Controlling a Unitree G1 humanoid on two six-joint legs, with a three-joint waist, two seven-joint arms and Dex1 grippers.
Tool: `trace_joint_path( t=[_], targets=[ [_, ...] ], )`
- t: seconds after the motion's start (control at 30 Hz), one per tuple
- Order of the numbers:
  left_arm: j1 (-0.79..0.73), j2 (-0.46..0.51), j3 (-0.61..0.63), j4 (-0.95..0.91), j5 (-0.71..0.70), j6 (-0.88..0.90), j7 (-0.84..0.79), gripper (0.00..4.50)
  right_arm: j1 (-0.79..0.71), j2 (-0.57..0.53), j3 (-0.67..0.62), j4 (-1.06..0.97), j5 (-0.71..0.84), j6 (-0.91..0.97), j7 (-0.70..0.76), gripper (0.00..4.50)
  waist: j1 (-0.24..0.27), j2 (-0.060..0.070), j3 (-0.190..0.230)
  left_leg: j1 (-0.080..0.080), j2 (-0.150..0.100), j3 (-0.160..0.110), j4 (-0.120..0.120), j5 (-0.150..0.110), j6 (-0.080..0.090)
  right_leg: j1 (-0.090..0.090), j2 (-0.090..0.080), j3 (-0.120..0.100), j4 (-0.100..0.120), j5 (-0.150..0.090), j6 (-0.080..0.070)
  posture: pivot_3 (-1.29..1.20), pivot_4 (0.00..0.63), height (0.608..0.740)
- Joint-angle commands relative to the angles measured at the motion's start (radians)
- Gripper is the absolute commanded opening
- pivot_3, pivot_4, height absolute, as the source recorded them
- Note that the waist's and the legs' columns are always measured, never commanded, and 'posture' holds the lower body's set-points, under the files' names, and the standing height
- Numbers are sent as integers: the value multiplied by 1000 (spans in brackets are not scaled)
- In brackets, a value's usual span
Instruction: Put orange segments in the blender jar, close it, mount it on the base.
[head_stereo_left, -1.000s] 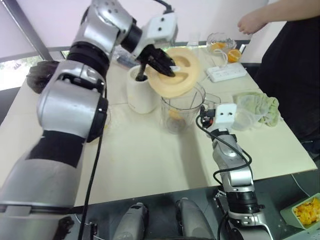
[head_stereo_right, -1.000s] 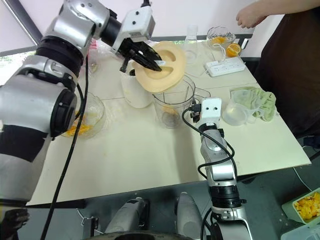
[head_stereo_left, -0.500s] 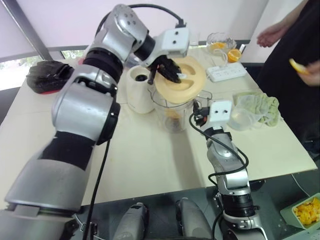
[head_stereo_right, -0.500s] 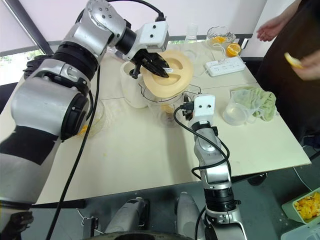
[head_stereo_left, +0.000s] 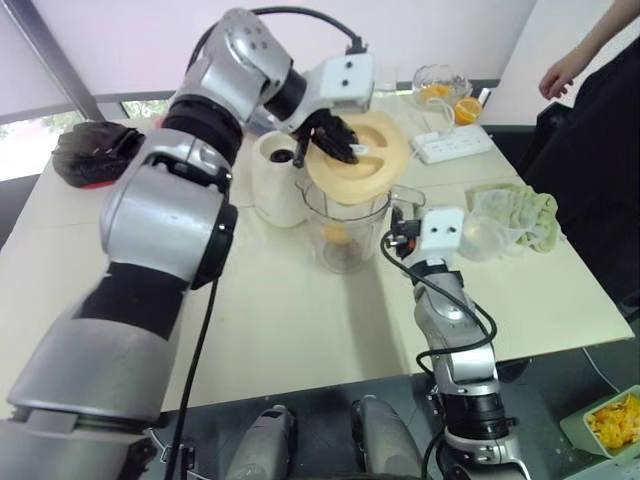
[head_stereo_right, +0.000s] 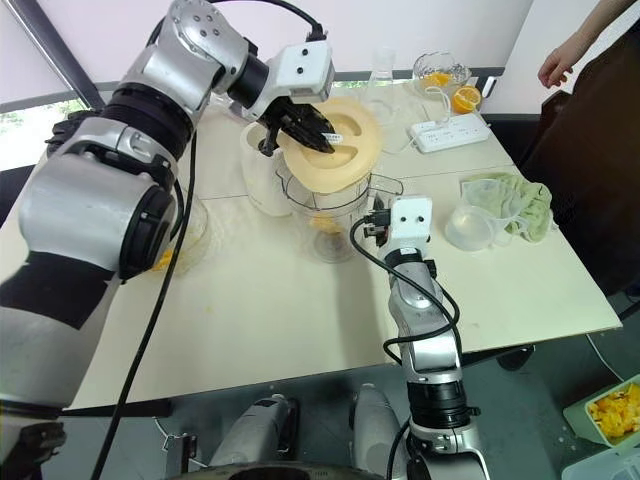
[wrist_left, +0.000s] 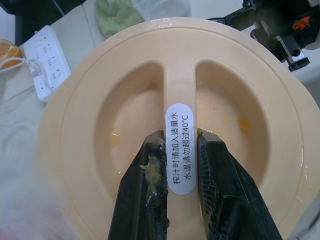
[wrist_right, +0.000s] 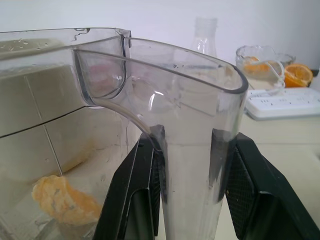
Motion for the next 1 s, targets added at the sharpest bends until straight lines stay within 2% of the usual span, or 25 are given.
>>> trace_joint_path(
  t=[0.03, 0.33, 0.53, 0.8, 0.83, 1.0],
  targets=[
    [-15, 26, 13, -10, -3, 13, -32, 254, -4, 13, -6, -30, 19, -34, 8, 1511, 0, 0, 0, 0, 0, 0, 0, 0, 0, 0, 0, 0, 0, 0, 0, 0, 150, 740],
    [38, 34, -9, -13, 15, 5, -107, 254, -4, 14, -1, -29, 15, -37, 14, 1511, 0, 0, 0, 0, 0, 0, 0, 0, 0, 0, 0, 0, 0, 0, 0, 0, 150, 740],
    [74, 18, -19, -15, 25, -14, -95, 254, 10, 15, 3, -55, 23, -21, 29, 1511, 0, 0, -1, 0, 0, 0, 0, 0, 0, 0, 0, 0, 1, 0, 0, 0, 150, 740],
    [82, -2, -30, -16, 33, -46, -116, 254, 68, 10, 37, -174, 145, 49, 161, 1511, -3, 1, -2, 0, 0, 0, 1, 0, 0, 0, 0, 0, 2, 0, 0, 0, 150, 740],
    [116, 3, -34, -95, 31, -9, -130, 254, 73, 8, 42, -185, 159, 59, 178, 1511, -5, 1, -2, 1, 0, 0, 1, 0, 0, 0, 1, 0, 2, 0, 0, 0, 150, 740],
    [91, -6, -29, -26, 35, -52, -143, 254, 74, 8, 49, -202, 178, 85, 211, 1511, -19, 3, -3, 1, 1, 0, 0, 0, 0, 0, 1, 0, 2, 0, 0, 0, 150, 740]
  ],
)
